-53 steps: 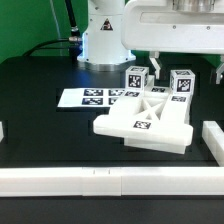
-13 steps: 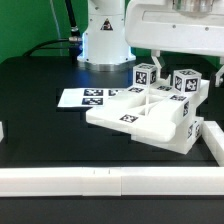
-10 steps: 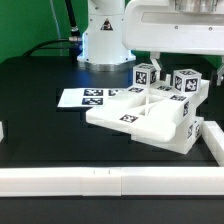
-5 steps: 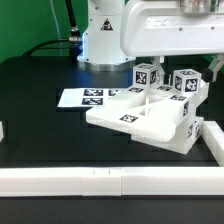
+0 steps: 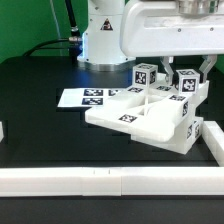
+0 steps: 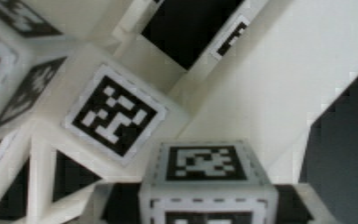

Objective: Assemble chair

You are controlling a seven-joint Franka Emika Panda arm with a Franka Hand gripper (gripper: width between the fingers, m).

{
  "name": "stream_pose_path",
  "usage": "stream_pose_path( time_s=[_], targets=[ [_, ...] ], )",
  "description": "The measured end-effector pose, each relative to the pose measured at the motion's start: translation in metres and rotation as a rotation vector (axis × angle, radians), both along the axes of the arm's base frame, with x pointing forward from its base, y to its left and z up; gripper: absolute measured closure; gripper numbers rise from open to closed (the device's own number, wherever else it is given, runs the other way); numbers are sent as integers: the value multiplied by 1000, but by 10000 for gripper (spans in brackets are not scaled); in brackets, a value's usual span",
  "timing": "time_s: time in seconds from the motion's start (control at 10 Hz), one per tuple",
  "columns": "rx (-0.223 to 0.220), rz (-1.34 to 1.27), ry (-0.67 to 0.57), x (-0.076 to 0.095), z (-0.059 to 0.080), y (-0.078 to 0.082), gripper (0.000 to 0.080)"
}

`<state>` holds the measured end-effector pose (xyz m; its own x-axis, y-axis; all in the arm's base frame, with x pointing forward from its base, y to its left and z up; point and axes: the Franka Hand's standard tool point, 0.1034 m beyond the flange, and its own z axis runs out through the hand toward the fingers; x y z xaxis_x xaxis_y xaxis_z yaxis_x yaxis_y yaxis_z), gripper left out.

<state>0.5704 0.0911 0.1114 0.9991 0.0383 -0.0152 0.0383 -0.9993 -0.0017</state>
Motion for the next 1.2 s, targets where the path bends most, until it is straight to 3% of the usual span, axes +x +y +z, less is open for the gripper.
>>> stream_pose_path(
  time_s=[1.2],
  targets=[
    [-9, -794, 3, 0, 0, 2, 514]
  ],
)
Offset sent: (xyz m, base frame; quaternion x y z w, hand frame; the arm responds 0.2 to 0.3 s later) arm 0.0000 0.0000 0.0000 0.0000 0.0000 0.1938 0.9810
